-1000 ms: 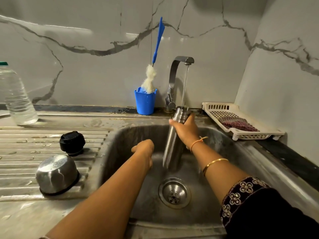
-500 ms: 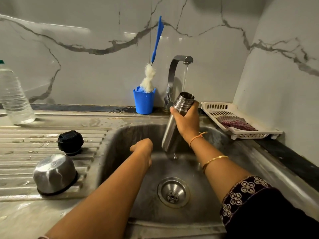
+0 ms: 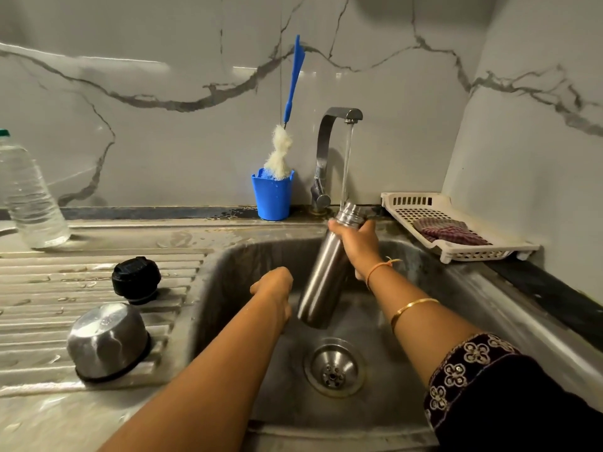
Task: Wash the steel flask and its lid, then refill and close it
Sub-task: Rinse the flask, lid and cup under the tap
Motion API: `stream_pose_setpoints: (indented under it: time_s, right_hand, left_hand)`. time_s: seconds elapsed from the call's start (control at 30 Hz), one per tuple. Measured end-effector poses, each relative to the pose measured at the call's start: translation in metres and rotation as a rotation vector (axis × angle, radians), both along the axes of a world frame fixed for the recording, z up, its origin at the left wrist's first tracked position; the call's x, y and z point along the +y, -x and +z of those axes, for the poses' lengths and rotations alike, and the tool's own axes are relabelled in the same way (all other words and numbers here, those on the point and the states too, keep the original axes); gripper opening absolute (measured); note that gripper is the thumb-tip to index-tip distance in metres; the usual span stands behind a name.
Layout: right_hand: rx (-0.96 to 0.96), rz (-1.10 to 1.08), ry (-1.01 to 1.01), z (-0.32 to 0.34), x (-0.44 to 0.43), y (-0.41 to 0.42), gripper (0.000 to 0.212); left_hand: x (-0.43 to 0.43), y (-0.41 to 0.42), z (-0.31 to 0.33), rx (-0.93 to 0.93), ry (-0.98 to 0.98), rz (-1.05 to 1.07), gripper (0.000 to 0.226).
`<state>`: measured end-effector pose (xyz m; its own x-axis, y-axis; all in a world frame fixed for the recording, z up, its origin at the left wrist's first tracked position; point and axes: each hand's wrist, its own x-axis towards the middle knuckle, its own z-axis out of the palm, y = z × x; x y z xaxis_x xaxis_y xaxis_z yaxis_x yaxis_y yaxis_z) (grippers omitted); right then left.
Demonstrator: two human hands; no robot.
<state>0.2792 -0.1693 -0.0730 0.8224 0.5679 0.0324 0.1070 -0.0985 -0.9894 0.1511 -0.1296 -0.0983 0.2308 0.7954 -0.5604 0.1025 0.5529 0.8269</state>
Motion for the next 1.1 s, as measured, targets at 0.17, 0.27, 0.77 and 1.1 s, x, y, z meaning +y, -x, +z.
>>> stream_pose_setpoints:
  time_s: [0.17, 0.27, 0.77, 1.1]
  right_hand:
    - [0.445, -0.053, -0.274, -0.006, 0.009, -0.018, 0.077]
    - [0.736, 0.042, -0.304, -0.009, 0.003, -0.019, 0.053]
    - [0.346, 0.373, 0.324, -0.013, -0.007, -0.008, 0.048]
    - [-0.578, 0.819, 0.262, -0.017, -0.002, 0.020, 0.090]
  left_hand:
    - [-0.006, 0.010, 0.003, -0.115, 0.152, 0.037, 0.083]
    - [-0.003, 0.007, 0.001, -0.279, 0.113, 0.065, 0.107]
    - [-0.004, 0.005, 0.012, -0.271, -0.455, 0.280, 0.084]
    - [-0.006, 0.018, 0.016, -0.116, -0.632, 0.238, 0.074]
